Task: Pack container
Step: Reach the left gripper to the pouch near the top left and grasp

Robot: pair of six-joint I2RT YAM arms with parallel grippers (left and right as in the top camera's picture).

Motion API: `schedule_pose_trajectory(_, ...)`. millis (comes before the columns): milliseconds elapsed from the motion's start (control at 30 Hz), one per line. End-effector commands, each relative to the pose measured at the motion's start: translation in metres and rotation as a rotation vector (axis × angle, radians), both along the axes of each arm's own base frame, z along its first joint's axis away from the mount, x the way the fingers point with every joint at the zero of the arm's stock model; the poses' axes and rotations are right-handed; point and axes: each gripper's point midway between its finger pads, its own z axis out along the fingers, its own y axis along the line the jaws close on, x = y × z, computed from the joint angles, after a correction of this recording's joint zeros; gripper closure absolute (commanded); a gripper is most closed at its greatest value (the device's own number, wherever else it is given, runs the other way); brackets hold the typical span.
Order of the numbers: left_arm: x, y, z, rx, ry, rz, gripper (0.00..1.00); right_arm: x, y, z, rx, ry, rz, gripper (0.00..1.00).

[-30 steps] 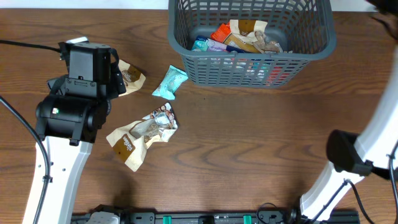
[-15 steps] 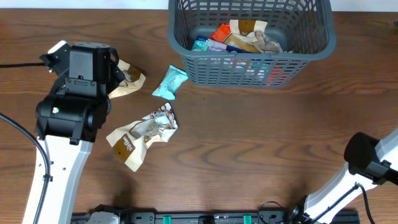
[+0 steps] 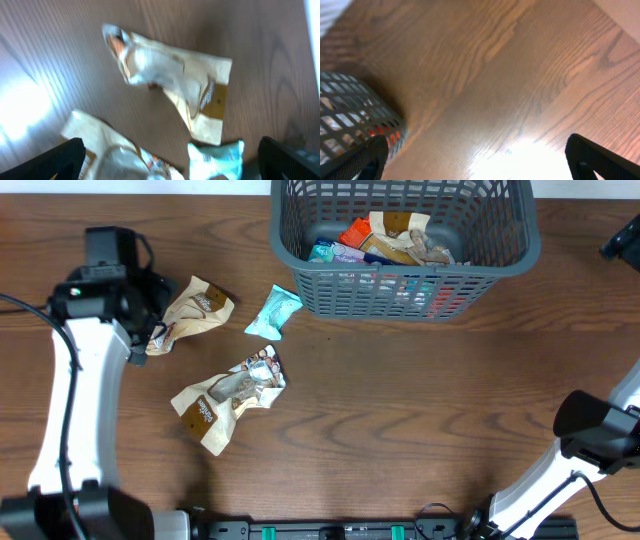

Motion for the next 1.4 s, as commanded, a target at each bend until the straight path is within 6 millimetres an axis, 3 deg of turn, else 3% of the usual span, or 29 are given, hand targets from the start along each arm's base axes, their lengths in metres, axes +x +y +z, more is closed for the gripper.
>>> schedule_pose_trajectory(0,0.008,-0.03,-0.015,-0.246,0.014,-0.071,0.01,-0.005,-0.003,-0.007,-0.003,0.04,0.001,0.01)
schedule_pose_trajectory(133,0.011,-0.042,-0.028,-0.336,0.046,-0.101,0.01,-0.006,-0.002,-0.013,0.005,0.058,0.001,0.01)
schedule_pose_trajectory(300,0.013,-0.044,-0.034,-0.462,0.086,0.209,0.01,-0.006,-0.002,-0.013,0.005,0.058,0.001,0.01)
schedule_pose_trajectory(600,0.02,-0.02,-0.054,-0.39,0.099,0.415,0.0,-0.006,-0.002,-0.013,0.005,0.058,0.001,0.01)
schedule_pose_trajectory(967,0.02,-0.017,-0.098,-0.389,0.21,0.54,0.01,-0.006,-0.002,-0.013,0.005,0.058,0.001,0.01)
schedule_pose_trajectory(1133,0.024,-0.005,-0.112,-0.353,0.212,0.565,0.2,-0.006,-0.002,-0.013,0.005,0.058,0.001,0.01)
schedule_pose_trajectory(1167,0.026,-0.003,-0.114,-0.349,0.21,0.569,0.3,-0.006,-0.002,-0.013,0.005,0.058,0.001,0.01)
schedule_pose_trajectory(1300,0.029,0.005,-0.12,-0.334,0.199,0.583,0.94,-0.006,-0.002,-0.013,0.005,0.058,0.001,0.01)
schedule_pose_trajectory(1367,0.03,0.01,-0.124,-0.312,0.197,0.591,0.94,-0.006,-0.002,-0.013,0.005,0.058,0.001,0.01)
